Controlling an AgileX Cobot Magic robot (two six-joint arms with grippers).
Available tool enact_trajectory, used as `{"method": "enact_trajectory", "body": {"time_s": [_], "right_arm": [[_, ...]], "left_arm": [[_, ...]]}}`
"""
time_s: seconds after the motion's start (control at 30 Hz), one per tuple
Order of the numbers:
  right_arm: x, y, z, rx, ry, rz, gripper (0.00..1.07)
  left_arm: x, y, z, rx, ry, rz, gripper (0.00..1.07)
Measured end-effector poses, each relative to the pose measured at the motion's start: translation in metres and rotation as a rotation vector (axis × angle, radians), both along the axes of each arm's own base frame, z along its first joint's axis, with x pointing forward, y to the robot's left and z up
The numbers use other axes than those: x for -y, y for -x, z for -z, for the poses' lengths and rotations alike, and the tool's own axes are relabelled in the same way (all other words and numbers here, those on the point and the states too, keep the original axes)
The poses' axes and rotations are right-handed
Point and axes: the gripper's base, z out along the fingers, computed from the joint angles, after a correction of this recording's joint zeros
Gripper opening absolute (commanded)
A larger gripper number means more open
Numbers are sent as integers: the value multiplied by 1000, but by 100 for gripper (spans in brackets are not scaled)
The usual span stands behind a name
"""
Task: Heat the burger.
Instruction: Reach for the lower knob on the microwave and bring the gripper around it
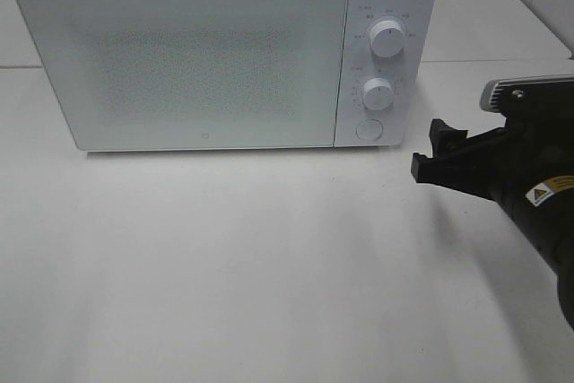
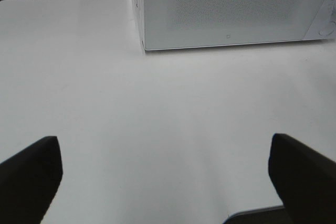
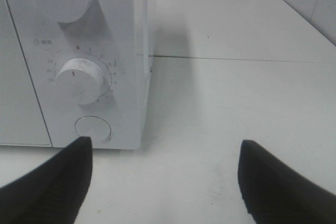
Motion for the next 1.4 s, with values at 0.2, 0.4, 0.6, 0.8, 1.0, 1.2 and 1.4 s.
{"method": "enact_trajectory", "body": {"time_s": [0.2, 0.4, 0.6, 0.8, 1.0, 1.2, 1.4], "right_arm": [[-33, -8, -2, 21, 24, -17, 76], [-56, -15, -4, 32, 73, -18, 76], [-72, -25, -1, 37, 87, -18, 76], [-81, -33, 1, 48, 79, -24, 76], [-86, -46, 5, 61, 82, -35, 76], [-84, -65, 6, 81, 69, -18, 76], [-81, -79, 12, 61, 36, -12, 76]], "left_arm": [[0, 0, 0, 0, 0, 0, 100], [0, 0, 0, 0, 0, 0, 100], [0, 0, 0, 0, 0, 0, 100], [0, 0, 0, 0, 0, 0, 100], [0, 0, 0, 0, 0, 0, 100], [0, 0, 0, 0, 0, 0, 100], [0, 0, 0, 0, 0, 0, 100]]}}
